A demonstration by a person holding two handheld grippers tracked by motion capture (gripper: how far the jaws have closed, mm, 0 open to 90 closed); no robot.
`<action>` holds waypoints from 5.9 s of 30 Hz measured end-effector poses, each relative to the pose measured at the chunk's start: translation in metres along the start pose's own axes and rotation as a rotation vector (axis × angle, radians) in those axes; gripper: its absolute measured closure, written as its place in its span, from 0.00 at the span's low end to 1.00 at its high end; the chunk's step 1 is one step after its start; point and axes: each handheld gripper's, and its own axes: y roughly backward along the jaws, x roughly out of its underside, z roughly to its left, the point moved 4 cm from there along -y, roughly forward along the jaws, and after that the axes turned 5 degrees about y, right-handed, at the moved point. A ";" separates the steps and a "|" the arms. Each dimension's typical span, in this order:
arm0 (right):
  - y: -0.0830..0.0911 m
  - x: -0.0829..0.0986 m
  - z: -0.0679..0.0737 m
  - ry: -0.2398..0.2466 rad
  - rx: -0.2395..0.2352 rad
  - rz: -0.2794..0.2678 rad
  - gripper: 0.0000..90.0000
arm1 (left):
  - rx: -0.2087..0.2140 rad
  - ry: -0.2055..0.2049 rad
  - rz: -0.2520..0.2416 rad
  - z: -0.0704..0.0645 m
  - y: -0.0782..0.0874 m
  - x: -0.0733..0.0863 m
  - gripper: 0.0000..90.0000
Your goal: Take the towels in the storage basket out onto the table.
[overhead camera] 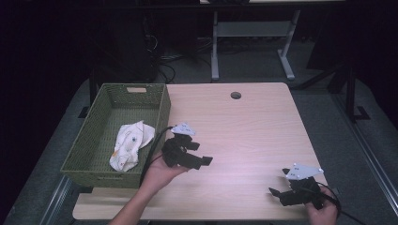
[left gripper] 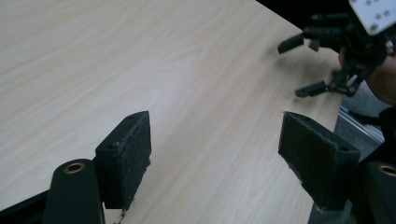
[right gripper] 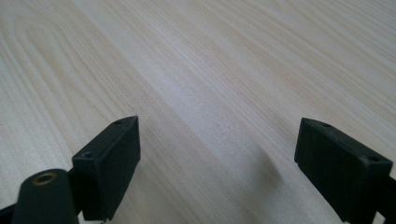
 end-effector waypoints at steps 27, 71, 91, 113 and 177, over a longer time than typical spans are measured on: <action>0.001 -0.001 0.003 0.012 0.000 0.009 0.16 | -0.055 0.186 0.017 0.066 0.076 -0.020 0.24; 0.001 -0.001 0.003 0.016 -0.001 0.011 0.16 | -0.435 0.471 0.209 0.198 0.112 0.059 0.30; 0.002 -0.001 0.003 0.018 0.002 0.009 0.16 | -0.498 0.482 0.468 0.217 0.082 0.086 0.49; 0.003 -0.001 0.003 0.014 0.005 0.006 0.16 | -0.476 0.493 0.494 0.221 0.081 0.091 0.81; 0.003 -0.002 0.003 -0.017 0.027 -0.014 0.16 | -0.268 0.411 0.086 0.156 0.167 -0.003 0.84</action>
